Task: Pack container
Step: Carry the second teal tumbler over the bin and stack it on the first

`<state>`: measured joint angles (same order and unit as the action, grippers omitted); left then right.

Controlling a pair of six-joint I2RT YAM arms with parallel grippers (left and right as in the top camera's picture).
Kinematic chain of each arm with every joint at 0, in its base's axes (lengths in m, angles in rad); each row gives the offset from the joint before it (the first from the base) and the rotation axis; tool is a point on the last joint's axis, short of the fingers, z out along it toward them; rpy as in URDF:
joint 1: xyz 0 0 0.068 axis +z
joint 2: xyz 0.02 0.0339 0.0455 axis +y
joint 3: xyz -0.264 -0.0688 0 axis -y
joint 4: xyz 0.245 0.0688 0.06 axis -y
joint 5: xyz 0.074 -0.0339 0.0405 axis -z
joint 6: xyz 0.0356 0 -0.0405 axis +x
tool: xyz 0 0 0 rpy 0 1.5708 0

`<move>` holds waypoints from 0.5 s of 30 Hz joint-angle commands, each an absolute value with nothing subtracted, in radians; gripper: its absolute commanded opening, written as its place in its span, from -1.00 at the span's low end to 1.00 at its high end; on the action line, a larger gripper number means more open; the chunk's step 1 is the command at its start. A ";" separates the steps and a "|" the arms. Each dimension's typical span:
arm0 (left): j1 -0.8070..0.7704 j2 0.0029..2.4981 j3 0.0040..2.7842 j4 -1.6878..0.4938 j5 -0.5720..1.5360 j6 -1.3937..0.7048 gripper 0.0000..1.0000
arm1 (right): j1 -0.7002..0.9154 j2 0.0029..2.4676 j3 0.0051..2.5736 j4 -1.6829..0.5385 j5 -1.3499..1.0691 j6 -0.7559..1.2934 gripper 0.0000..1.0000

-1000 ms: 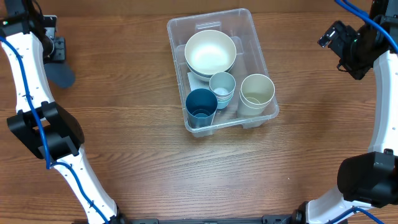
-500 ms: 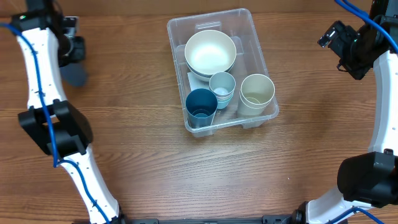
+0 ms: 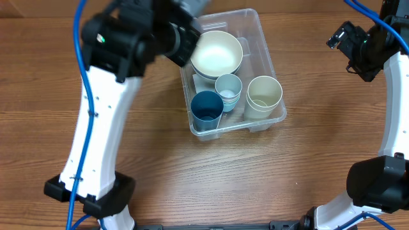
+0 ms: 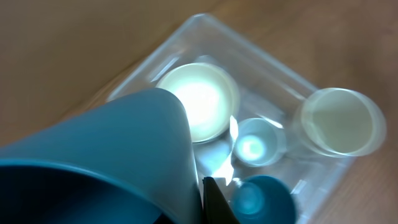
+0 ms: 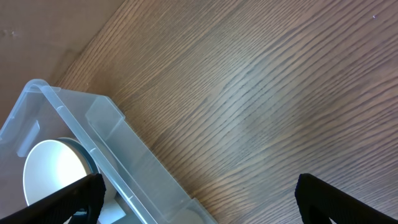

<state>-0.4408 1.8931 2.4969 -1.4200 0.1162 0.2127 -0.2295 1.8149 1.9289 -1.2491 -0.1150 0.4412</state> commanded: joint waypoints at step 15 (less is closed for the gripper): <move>-0.603 1.952 2.494 -1.611 0.131 0.165 -0.92 | -0.231 1.801 1.951 -1.243 -0.107 0.443 1.00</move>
